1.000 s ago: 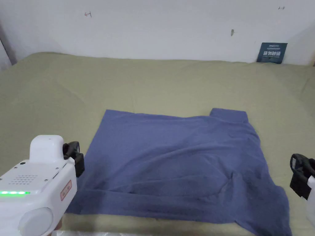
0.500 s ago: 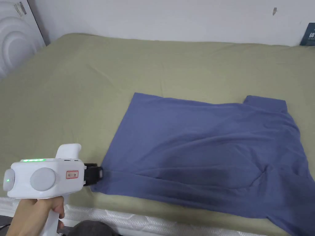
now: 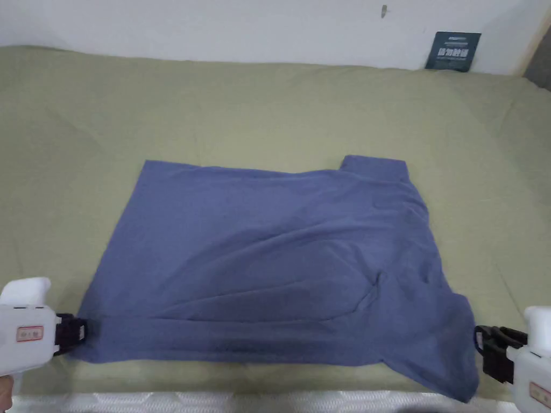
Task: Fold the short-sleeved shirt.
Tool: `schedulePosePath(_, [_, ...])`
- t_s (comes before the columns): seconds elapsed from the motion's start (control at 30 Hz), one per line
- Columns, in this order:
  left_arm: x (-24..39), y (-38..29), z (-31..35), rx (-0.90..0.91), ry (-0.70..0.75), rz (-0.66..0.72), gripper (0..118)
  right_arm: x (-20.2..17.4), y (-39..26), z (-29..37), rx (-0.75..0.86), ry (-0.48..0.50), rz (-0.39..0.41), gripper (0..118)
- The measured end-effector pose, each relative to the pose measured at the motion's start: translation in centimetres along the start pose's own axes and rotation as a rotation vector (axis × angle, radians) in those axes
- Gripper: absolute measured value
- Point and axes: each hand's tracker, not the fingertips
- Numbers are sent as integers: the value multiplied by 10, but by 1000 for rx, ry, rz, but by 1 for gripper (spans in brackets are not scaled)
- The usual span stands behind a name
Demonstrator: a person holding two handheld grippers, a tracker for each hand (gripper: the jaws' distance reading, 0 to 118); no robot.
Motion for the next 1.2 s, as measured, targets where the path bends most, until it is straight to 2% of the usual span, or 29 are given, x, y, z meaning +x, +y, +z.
schedulePosePath(0.07, [-2, 2, 2, -1, -5, 7, 2, 5, -1, -3, -36, 19, -11, 5])
schedulePosePath(0.1, [-1, 2, 4, 4, -9, 16, 2, 7, -4, -6, -83, 56, -20, 21])
schedulePosePath(0.13, [0, 1, 6, 3, -11, 21, 2, 9, -5, -9, -116, 71, -31, 54])
schedulePosePath(0.17, [-5, 4, 1, -1, -13, 24, 2, 11, -7, -14, -163, 88, -47, 101])
schedulePosePath(0.2, [-3, 4, 1, -1, -11, 22, 2, 12, -10, -22, -218, 97, -52, 117])
schedulePosePath(0.23, [-1, 3, 2, -2, -7, 20, 2, 11, -15, -25, -210, 103, -54, 118])
schedulePosePath(0.33, [-2, 4, -1, -2, -3, 24, 2, 10, -23, -37, -272, 82, -9, 118])
schedulePosePath(0.4, [-1, 5, -1, -3, 4, 23, 2, 10, -28, -43, -307, 102, -4, 112])
schedulePosePath(0.43, [-6, 7, -6, -6, 3, 27, 2, 11, -30, -45, -321, 117, -3, 98])
schedulePosePath(0.47, [-7, 8, -7, -6, 2, 30, 2, 13, -30, -47, -316, 114, -1, 67])
schedulePosePath(0.5, [-7, 8, -8, -6, 5, 32, 2, 13, -30, -47, -315, 93, 12, 67])
schedulePosePath(0.53, [-8, 9, -8, -6, 6, 33, 2, 15, -29, -46, -302, 66, 35, 54])
schedulePosePath(0.57, [-6, 8, -7, -4, 7, 33, 2, 19, -28, -45, -286, 63, 27, 13])
schedulePosePath(0.6, [-6, 8, -7, -3, 7, 33, 2, 23, -25, -42, -292, 80, -8, 6])
schedulePosePath(0.63, [-5, 9, -6, 1, 10, 30, 2, 26, -22, -40, -296, 116, -45, 6])
schedulePosePath(0.67, [-5, 10, -5, 4, 11, 23, 2, 27, -20, -35, -263, 111, -44, 6])
schedulePosePath(0.93, [-7, 35, 4, 44, 5, -4, 2, 21, 30, -19, -184, 103, 24, 6])
schedulePosePath(1.2, [2, 110, -9, 99, -5, -28, 2, 27, 113, -67, -159, 123, 50, 6])
